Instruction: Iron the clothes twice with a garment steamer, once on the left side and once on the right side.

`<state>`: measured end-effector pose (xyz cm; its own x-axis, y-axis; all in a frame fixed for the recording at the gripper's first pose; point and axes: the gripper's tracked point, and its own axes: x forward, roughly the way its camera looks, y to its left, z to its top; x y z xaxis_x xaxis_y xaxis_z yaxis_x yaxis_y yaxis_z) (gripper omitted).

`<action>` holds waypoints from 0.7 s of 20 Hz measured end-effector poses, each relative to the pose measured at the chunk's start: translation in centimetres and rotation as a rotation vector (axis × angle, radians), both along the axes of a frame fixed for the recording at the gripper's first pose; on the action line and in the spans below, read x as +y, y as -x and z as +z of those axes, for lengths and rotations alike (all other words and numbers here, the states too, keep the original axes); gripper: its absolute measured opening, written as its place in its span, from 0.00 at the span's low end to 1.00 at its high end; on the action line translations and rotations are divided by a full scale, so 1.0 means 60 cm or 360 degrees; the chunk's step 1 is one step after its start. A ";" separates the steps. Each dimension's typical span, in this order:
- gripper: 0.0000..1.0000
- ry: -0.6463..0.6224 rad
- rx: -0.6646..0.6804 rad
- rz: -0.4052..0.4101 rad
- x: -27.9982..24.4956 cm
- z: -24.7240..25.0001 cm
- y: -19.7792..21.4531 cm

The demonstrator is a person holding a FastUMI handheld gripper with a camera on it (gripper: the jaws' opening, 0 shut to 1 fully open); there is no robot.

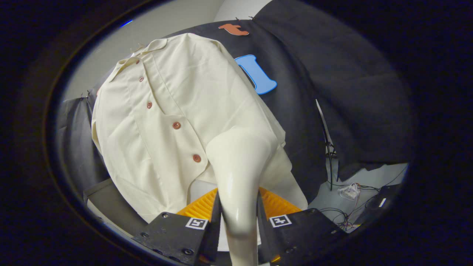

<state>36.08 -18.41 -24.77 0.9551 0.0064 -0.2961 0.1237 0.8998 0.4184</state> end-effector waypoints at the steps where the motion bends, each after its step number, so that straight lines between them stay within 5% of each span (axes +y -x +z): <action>1: 0.46 -0.0002 0.0021 0.0000 -0.001 -0.015 0.005; 7: 0.46 -0.0117 0.0060 -0.0063 -0.010 -0.065 0.033; 14: 0.46 -0.0151 -0.0005 -0.0116 -0.028 -0.034 0.100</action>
<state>30.07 -20.11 -26.80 0.9550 -0.0352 -0.2944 0.1859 0.8447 0.5020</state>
